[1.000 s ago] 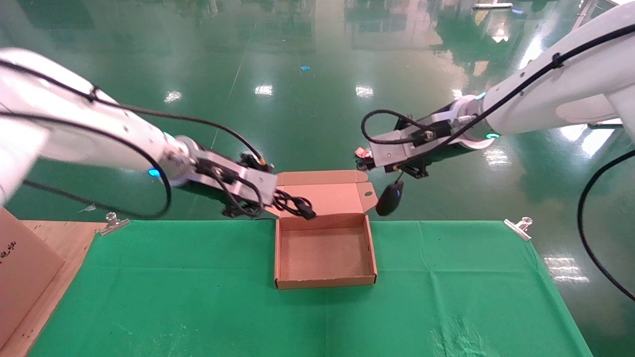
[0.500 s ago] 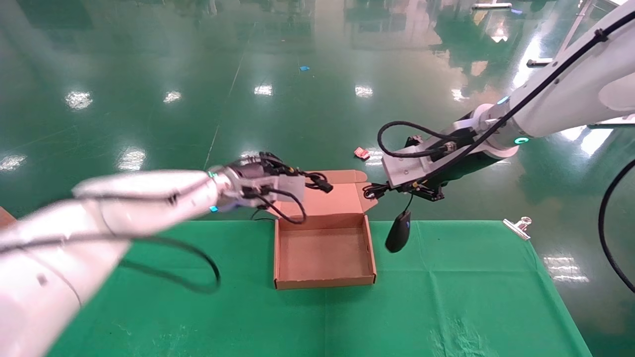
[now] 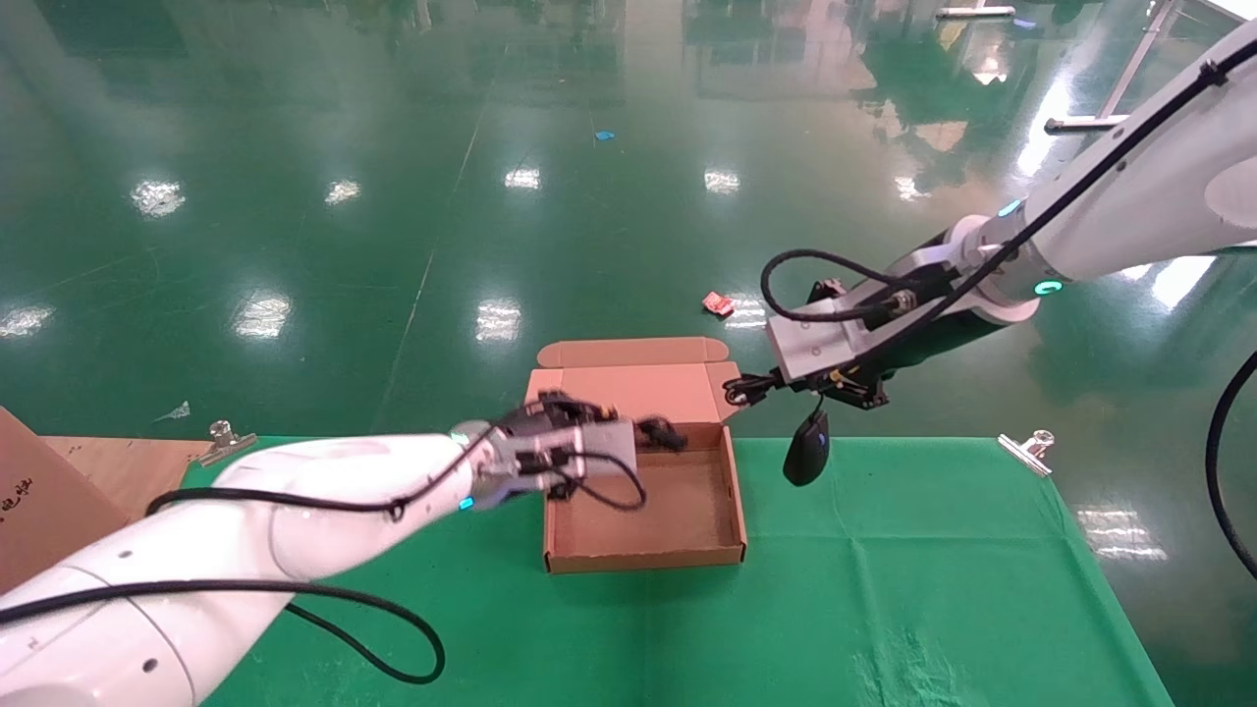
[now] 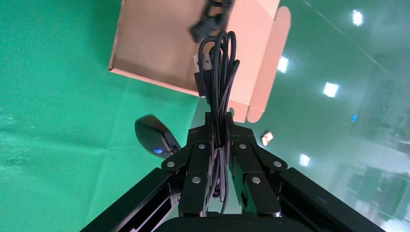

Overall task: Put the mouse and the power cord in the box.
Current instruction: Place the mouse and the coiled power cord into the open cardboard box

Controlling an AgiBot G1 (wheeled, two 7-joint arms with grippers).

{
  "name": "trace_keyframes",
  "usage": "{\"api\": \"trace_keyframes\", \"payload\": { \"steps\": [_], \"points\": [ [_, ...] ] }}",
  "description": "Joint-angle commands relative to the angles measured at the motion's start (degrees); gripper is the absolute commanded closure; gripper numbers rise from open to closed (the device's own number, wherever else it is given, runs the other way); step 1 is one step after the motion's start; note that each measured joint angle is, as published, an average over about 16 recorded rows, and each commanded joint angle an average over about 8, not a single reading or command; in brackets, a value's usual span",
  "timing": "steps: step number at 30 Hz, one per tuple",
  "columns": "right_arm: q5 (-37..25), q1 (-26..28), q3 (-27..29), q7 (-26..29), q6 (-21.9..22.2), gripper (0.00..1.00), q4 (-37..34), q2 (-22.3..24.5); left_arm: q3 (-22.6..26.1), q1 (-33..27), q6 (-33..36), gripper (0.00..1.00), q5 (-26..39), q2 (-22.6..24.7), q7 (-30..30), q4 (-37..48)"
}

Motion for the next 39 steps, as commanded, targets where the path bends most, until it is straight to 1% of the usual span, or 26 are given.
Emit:
{"api": "trace_keyframes", "payload": {
  "steps": [1, 5, 6, 12, 14, 24, 32, 36, 39],
  "points": [
    [0.05, -0.14, -0.06, -0.41, 0.00, 1.00, -0.30, 0.04, 2.14, 0.05, 0.87, 0.62, 0.42, 0.05, -2.36, -0.69],
    [0.16, -0.50, -0.11, -0.89, 0.23, 1.00, -0.86, 0.01, 5.74, -0.04, 0.60, 0.53, 2.75, 0.08, -6.80, -2.44],
    [0.20, -0.57, -0.12, -0.98, 0.28, 1.00, -0.96, -0.01, 6.40, -0.13, 0.40, 0.49, 3.24, 0.08, -7.94, -2.74],
    [0.46, -0.95, -0.15, -1.34, 0.47, 1.00, -1.34, -0.14, 9.16, -0.92, 0.26, 0.08, 4.14, 0.00, -13.97, -4.38],
    [0.57, -1.10, -0.16, -1.40, 0.51, 1.00, -1.41, -0.17, 9.84, -1.20, 0.48, 0.00, 3.87, -0.04, -15.08, -4.86],
    [1.18, -1.68, -0.22, -1.16, 0.06, 1.00, -1.11, -0.42, 12.64, -2.09, 0.22, 0.00, 2.79, -0.10, -17.23, -5.41],
    [1.98, -1.92, -0.39, 0.41, -0.61, 1.00, 1.22, -0.89, 14.19, -2.50, -0.27, 0.00, 2.22, -0.12, -18.15, -5.46],
    [2.50, -2.16, -0.66, 1.80, -0.68, 1.00, 3.29, -1.09, 15.21, -3.36, -0.11, 0.00, 2.31, -0.49, -16.22, -5.79],
    [3.00, -2.45, -0.97, 3.01, -0.37, 1.00, 5.07, -1.24, 15.31, -4.43, 0.31, 0.00, 1.13, -1.30, -13.68, -5.01]
  ]
}}
